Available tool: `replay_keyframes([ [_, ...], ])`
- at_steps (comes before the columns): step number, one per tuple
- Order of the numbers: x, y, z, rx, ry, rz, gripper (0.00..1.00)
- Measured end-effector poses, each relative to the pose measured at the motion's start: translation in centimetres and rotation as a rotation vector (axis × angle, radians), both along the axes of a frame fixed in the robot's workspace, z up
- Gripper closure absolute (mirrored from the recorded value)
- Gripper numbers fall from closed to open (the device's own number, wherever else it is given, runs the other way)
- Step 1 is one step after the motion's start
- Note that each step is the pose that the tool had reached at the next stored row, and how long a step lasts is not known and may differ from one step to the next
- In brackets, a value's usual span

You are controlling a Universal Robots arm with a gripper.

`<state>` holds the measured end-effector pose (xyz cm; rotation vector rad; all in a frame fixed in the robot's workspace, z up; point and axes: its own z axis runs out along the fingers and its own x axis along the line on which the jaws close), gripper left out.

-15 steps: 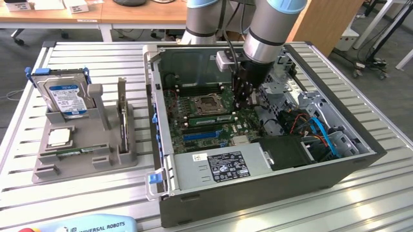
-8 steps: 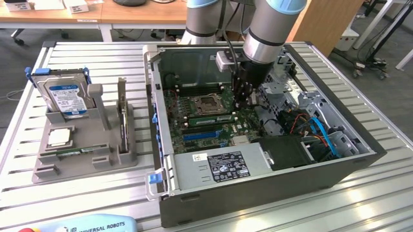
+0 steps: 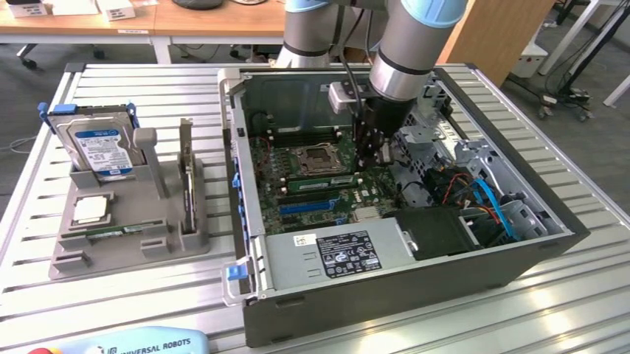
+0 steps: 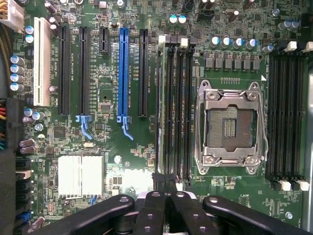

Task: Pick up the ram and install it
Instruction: 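Press down the ram until it locks into place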

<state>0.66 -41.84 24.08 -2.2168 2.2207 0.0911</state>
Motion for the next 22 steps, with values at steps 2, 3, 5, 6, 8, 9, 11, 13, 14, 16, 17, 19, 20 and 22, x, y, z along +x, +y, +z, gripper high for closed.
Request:
replay_keyframes([
  [2, 0.01, 0.05, -0.08, 0.0020, -0.0002, 0.000, 0.90],
  [3, 0.01, 0.09, -0.11, 0.0028, -0.0002, 0.000, 0.90],
  [5, 0.01, 0.11, -0.12, 0.0029, 0.0000, 0.000, 0.90],
  [6, 0.00, 0.11, -0.12, 0.0028, -0.0001, 0.000, 0.90],
  [8, 0.00, 0.11, -0.14, 0.0028, 0.0000, 0.000, 0.90],
  [9, 0.00, 0.12, -0.19, 0.0031, -0.0001, 0.000, 0.90],
  [11, 0.00, 0.11, -0.31, 0.0028, -0.0001, 0.000, 0.90],
  [13, 0.00, 0.11, -0.44, 0.0029, -0.0001, 0.000, 0.90],
  [14, 0.00, 0.11, -0.49, 0.0029, -0.0001, 0.000, 0.90],
  [16, 0.00, 0.11, -0.57, 0.0027, -0.0001, 0.001, 0.90],
  [17, 0.00, 0.11, -0.60, 0.0025, -0.0001, 0.002, 0.90],
  [19, 0.01, 0.11, -0.67, 0.0023, 0.0000, 0.003, 0.90],
  [20, 0.01, 0.11, -0.75, 0.0022, 0.0000, 0.003, 0.90],
  [22, 0.01, 0.11, -0.99, 0.0021, 0.0000, 0.003, 0.90],
])
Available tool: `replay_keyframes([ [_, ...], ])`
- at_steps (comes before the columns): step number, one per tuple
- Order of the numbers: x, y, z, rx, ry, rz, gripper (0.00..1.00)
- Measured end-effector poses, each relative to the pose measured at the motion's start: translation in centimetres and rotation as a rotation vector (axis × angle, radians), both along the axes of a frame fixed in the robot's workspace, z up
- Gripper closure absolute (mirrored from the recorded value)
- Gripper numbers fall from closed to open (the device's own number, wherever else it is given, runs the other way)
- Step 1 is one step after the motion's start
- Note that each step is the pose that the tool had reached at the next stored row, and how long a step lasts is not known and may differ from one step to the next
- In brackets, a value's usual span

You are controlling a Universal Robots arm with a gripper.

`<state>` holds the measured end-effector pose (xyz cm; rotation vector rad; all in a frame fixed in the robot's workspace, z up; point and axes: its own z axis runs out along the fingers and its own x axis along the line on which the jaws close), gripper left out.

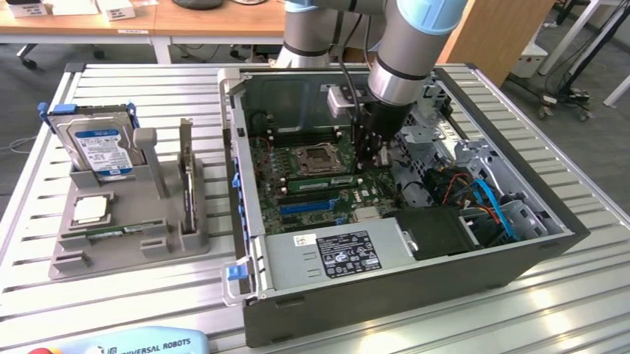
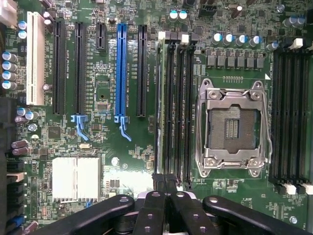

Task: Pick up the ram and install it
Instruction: 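Press down the ram until it locks into place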

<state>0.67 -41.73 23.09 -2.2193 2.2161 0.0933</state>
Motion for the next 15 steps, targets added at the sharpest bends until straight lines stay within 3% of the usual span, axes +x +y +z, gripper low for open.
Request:
replay_keyframes([
  [15, 0.00, 0.00, -0.31, -0.0001, 0.0001, 0.000, 0.90],
])
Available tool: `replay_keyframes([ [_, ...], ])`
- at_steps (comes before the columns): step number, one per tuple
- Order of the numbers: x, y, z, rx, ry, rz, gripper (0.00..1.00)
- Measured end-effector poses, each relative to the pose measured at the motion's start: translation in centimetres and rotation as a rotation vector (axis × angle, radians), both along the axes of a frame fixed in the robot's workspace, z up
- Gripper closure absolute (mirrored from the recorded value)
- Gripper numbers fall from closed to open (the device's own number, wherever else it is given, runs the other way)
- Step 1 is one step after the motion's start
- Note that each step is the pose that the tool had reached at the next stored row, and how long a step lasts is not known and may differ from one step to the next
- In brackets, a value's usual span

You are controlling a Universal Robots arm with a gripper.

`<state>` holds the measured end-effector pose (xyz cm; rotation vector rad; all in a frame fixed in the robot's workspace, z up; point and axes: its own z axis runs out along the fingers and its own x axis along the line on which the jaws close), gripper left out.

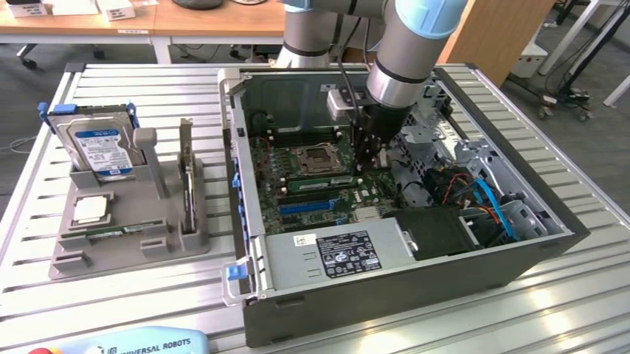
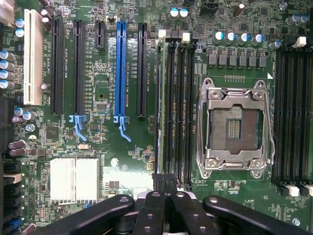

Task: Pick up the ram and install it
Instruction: 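Press down the ram until it locks into place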

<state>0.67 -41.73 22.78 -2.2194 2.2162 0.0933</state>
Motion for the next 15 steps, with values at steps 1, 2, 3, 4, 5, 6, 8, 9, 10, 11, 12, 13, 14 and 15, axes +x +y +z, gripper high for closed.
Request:
replay_keyframes([
  [1, 0.00, 0.00, 0.00, 0.0000, 0.0000, 0.000, 0.90],
  [2, 0.00, 0.00, 0.00, -0.0001, 0.0000, 0.000, 0.90],
  [3, 0.00, 0.00, 0.00, -0.0001, 0.0000, 0.000, 0.90],
  [4, 0.00, 0.00, -0.04, 0.0001, 0.0000, 0.000, 0.90],
  [5, 0.00, 0.00, -0.08, 0.0003, -0.0001, 0.000, 0.90],
  [6, 0.00, 0.00, -0.11, 0.0001, 0.0000, 0.000, 0.90],
  [8, 0.00, 0.00, -0.12, -0.0001, 0.0000, 0.000, 0.90],
  [9, 0.00, 0.00, -0.12, -0.0002, 0.0001, 0.000, 0.90],
  [10, 0.00, 0.00, -0.12, -0.0002, 0.0000, 0.000, 0.90],
  [11, 0.00, 0.00, -0.13, 0.0000, 0.0000, 0.000, 0.90],
  [12, 0.00, 0.00, -0.16, 0.0002, -0.0001, 0.000, 0.90],
  [13, 0.00, 0.01, -0.21, 0.0004, -0.0001, 0.000, 0.90],
  [14, 0.00, 0.00, -0.23, 0.0001, -0.0001, 0.000, 0.90],
  [15, 0.00, 0.00, -0.24, -0.0001, 0.0000, 0.000, 0.90],
])
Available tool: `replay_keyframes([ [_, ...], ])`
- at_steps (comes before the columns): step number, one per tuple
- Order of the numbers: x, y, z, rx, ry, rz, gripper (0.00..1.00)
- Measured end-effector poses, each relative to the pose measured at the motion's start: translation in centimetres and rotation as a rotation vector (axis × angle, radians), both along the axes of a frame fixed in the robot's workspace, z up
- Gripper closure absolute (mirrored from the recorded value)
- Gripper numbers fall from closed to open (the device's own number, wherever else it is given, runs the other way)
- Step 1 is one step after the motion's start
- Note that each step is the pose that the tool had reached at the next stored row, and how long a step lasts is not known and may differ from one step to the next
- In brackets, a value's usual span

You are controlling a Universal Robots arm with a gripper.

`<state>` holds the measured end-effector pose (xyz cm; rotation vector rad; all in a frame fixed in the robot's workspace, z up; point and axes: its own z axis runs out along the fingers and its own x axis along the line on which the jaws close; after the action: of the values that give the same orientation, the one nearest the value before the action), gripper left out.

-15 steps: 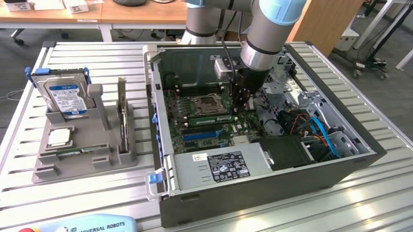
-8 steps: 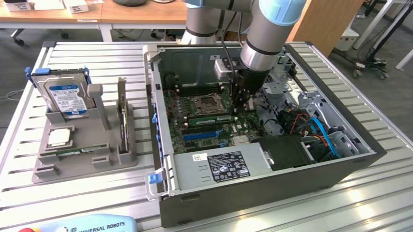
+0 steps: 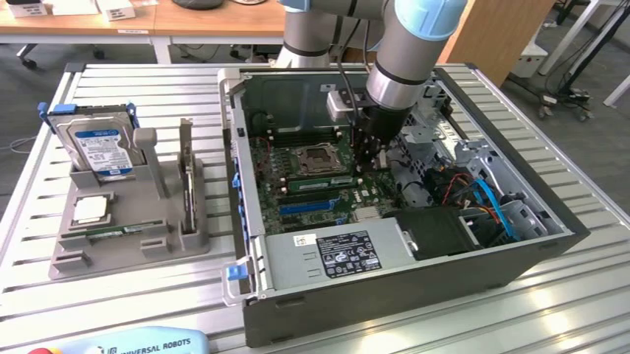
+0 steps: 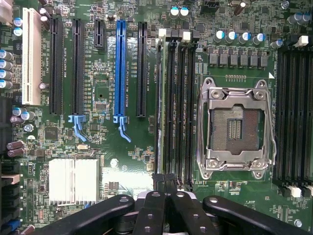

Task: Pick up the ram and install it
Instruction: 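Press down the ram until it locks into place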

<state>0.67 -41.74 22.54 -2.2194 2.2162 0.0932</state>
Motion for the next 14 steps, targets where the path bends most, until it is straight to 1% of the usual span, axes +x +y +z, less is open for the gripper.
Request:
replay_keyframes([
  [14, 0.00, 0.00, -0.20, 0.0001, 0.0000, 0.000, 0.90],
])
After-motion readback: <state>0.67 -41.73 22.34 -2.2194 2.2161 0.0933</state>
